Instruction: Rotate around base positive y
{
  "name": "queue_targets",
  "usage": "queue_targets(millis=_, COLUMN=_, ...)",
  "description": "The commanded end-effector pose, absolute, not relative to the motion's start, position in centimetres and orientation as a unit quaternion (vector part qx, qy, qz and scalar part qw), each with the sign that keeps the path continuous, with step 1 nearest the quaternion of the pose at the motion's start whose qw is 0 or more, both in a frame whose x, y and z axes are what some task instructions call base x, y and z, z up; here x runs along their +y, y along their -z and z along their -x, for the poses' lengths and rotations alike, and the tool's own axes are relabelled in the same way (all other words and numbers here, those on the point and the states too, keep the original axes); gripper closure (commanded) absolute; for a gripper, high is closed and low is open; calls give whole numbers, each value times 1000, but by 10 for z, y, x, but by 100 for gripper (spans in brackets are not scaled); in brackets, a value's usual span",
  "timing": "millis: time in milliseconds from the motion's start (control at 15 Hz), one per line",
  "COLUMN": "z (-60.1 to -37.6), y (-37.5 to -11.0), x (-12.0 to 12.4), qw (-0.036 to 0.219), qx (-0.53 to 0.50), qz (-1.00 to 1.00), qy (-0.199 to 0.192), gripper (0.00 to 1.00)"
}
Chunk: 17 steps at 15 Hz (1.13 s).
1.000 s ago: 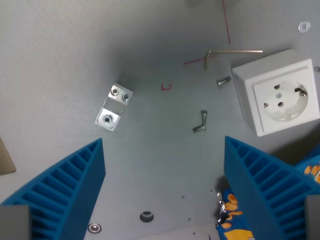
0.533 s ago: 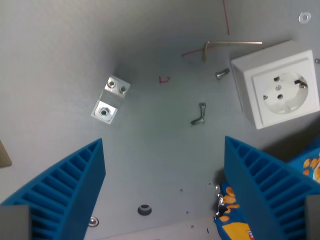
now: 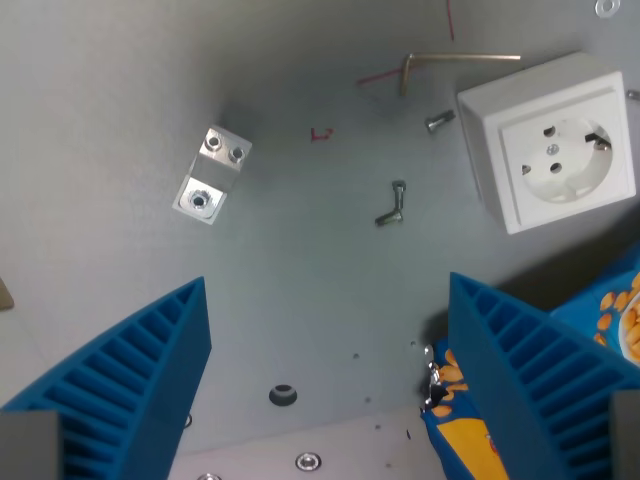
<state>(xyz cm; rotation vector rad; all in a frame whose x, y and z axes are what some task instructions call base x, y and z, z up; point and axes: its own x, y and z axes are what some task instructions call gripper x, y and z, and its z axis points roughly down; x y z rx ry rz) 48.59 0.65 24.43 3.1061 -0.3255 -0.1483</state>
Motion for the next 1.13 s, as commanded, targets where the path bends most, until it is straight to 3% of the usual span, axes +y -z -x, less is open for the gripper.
queue_targets(millis=67, z=-496, y=-249, x=7, qw=18, qx=-103, qz=-982, qy=158, gripper=0)
queue_targets(millis=1133, z=-496, y=-249, x=7, qw=29, qx=-100, qz=-959, qy=262, gripper=0)
